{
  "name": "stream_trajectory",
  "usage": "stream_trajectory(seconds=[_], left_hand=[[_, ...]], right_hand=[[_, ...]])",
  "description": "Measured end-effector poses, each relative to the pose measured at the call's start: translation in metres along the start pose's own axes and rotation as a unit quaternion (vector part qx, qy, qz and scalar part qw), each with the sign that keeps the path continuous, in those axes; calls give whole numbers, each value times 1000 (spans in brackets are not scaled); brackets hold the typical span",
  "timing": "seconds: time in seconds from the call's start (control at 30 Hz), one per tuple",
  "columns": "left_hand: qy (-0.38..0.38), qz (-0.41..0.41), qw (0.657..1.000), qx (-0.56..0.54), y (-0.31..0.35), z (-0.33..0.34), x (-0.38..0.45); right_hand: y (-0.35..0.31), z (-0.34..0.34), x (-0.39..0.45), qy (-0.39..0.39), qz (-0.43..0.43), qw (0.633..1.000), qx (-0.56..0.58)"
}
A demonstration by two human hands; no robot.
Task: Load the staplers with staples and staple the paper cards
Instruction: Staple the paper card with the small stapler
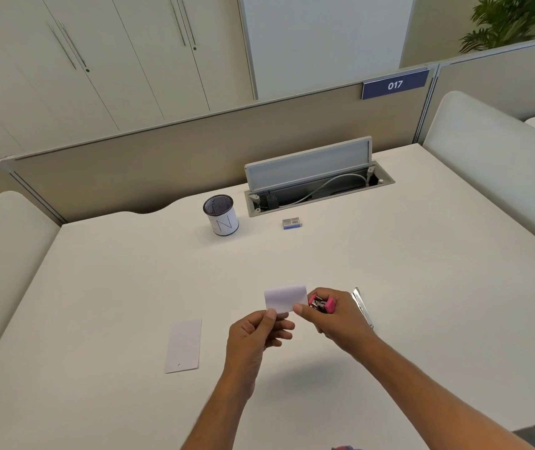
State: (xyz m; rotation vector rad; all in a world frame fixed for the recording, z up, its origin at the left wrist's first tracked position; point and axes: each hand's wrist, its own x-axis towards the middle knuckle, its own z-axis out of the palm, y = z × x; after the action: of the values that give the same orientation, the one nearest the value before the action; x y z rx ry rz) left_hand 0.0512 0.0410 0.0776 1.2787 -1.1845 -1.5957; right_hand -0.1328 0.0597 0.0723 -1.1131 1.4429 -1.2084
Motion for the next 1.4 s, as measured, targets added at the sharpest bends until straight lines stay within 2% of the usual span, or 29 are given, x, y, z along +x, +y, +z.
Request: stream_trajectory(seconds=[0.3, 0.5, 0.83, 1.07, 1.4], left_hand=[[-9, -21, 999, -26, 2, 1, 3], [-9, -18, 1000, -13, -1, -1, 3], [10, -8, 1000, -3, -2, 0, 2], [30, -3, 1000, 2, -2, -1, 2], [39, 15, 999, 17, 2, 3, 5]], right_hand=[[-10, -4, -4, -35, -15, 999, -11], [-6, -4, -3, -31, -5, 999, -17], [0, -6, -2, -36, 64, 997, 20], [5, -6, -3, -79, 90, 992, 37], [-1, -6, -2, -176, 43, 982, 55]])
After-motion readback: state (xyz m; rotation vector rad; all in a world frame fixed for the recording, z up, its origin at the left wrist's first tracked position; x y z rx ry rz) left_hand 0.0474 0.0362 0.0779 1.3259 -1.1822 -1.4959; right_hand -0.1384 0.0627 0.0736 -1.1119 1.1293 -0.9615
